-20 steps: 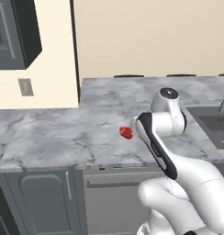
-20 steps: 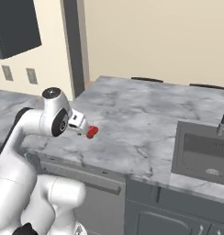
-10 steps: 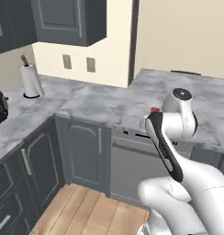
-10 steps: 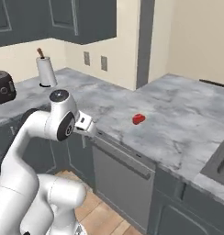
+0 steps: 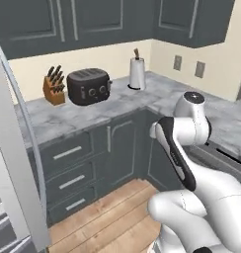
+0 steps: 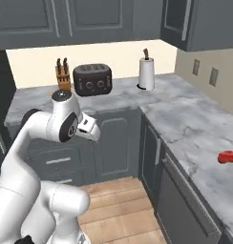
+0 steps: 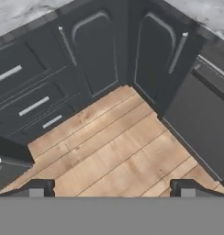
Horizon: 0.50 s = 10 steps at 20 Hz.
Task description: Open the fridge, remove the pear, lime, and steak, and place them on any counter.
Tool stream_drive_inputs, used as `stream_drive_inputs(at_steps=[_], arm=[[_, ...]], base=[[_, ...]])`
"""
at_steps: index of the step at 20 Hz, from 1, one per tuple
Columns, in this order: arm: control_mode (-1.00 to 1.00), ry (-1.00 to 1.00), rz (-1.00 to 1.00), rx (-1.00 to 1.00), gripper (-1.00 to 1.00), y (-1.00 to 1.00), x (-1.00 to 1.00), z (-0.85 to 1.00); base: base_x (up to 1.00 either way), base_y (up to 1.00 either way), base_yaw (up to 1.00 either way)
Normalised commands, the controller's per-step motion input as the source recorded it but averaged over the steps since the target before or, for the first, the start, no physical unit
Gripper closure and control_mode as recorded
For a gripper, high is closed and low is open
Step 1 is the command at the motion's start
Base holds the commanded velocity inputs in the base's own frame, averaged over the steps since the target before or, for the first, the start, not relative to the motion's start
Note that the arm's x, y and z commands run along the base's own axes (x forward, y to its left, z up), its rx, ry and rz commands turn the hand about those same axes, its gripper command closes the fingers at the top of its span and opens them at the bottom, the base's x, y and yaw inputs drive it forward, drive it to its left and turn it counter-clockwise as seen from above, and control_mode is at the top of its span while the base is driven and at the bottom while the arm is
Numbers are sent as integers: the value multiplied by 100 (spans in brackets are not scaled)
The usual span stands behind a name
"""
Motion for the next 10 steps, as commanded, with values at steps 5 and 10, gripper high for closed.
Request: stream_drive_inputs(at_steps=[5,10], arm=[[100,0,0,0,-100,0,0,0],[100,0,0,0,-100,0,0,0]], base=[[-79,6,76],[-87,29,62]])
